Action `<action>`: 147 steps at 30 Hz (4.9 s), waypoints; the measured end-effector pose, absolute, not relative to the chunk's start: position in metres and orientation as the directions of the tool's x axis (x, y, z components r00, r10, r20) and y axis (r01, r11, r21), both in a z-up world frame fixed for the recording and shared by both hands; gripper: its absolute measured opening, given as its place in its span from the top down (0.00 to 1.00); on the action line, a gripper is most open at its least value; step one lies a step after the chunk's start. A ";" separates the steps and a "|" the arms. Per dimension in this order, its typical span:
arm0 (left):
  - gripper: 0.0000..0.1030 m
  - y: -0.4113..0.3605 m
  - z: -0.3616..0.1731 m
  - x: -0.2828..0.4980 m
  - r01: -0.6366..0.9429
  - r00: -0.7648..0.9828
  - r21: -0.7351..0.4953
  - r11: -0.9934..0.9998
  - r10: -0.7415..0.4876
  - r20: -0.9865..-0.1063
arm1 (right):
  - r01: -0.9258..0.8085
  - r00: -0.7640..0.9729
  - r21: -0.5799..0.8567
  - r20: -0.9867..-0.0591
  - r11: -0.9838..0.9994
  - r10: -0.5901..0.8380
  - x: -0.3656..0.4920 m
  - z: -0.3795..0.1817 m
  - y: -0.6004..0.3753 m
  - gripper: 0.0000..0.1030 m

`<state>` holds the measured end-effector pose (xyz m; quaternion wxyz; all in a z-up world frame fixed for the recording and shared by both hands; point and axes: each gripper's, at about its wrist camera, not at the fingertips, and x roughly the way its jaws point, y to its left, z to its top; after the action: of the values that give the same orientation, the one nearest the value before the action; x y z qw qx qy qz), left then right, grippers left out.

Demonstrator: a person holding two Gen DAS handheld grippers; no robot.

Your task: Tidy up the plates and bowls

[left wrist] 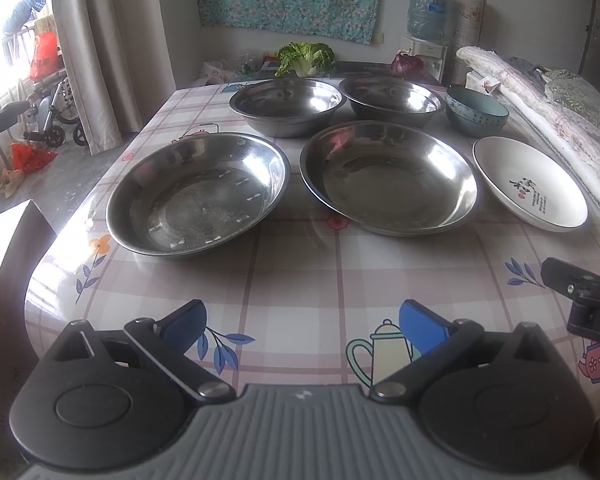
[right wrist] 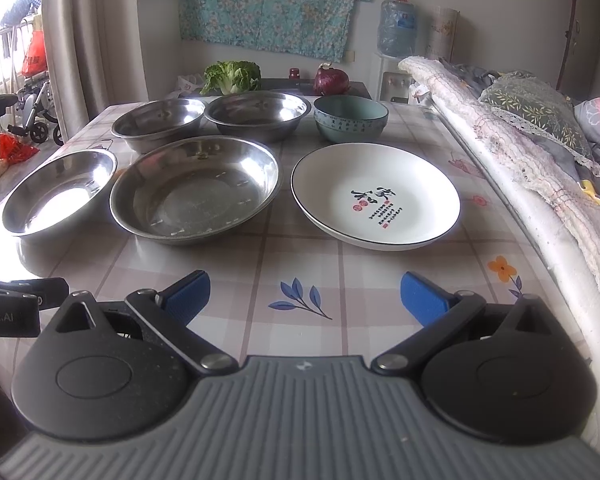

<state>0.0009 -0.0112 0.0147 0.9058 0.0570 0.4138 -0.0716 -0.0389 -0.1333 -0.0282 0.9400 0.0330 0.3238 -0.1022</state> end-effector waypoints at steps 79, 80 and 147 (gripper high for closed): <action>0.59 0.044 -0.014 0.348 0.037 0.522 0.056 0.998 0.029 -0.852 | -0.151 0.634 0.424 -0.651 0.893 0.417 0.324 -0.066 -0.087 0.78; 0.58 0.045 -0.013 0.349 0.035 0.521 0.052 0.998 0.026 -0.853 | -0.150 0.635 0.423 -0.652 0.894 0.415 0.324 -0.066 -0.087 0.78; 0.71 -0.129 0.006 0.371 0.215 0.541 0.043 0.976 -0.083 -0.837 | 0.099 0.774 0.383 -0.610 0.918 0.171 0.288 -0.033 -0.231 0.82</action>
<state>0.3713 -0.1285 0.0061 0.8749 0.0702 0.4715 -0.0852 0.2882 -0.2315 -0.0335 0.9200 0.2013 0.3358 0.0194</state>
